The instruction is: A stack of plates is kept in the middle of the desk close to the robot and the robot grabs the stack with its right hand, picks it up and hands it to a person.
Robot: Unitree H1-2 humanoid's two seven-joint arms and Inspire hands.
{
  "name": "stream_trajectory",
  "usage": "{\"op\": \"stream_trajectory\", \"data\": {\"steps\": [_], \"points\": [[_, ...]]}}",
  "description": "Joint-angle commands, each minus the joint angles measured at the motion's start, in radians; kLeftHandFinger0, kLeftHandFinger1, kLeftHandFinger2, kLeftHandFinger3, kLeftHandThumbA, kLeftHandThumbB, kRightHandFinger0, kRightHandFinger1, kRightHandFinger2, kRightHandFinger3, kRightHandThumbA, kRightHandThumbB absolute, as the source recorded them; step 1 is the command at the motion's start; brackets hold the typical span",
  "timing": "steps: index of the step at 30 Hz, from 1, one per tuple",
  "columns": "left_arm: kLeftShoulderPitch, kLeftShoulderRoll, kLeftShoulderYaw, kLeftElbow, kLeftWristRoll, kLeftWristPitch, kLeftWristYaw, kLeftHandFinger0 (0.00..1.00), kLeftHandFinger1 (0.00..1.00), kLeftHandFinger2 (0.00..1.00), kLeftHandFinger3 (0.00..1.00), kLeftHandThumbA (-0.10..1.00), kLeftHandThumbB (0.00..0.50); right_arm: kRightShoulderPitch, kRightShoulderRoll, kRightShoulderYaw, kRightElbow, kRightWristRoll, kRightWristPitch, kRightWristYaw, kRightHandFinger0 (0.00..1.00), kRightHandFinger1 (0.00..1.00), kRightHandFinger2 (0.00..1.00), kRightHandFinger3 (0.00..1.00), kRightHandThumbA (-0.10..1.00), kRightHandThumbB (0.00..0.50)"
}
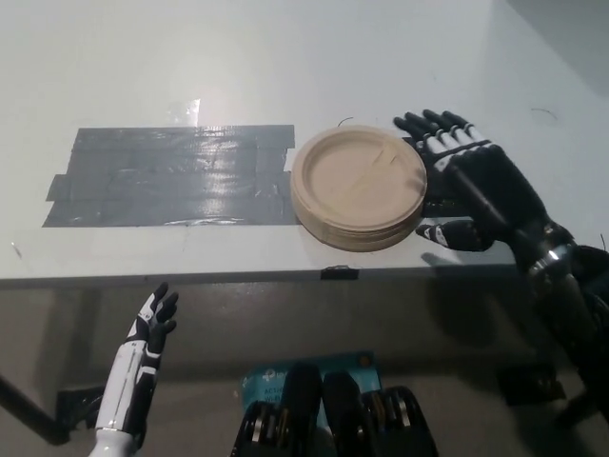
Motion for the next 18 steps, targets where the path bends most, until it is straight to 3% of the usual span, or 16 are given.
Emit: {"op": "stream_trajectory", "data": {"steps": [1, 18], "points": [[-0.004, 0.002, -0.004, -0.032, -0.004, -0.034, -0.002, 1.0, 1.0, 1.0, 1.0, 1.0, 0.0, -0.075, -0.025, 0.038, 0.028, -0.059, -0.049, 0.039, 1.0, 1.0, 1.0, 1.0, 0.99, 0.496], [-0.017, 0.005, -0.017, -0.034, 0.006, -0.019, -0.003, 1.0, 1.0, 1.0, 1.0, 1.0, 0.001, -0.092, -0.021, 0.073, 0.079, -0.074, -0.058, 0.072, 1.0, 1.0, 1.0, 1.0, 1.0, 0.5]]}}
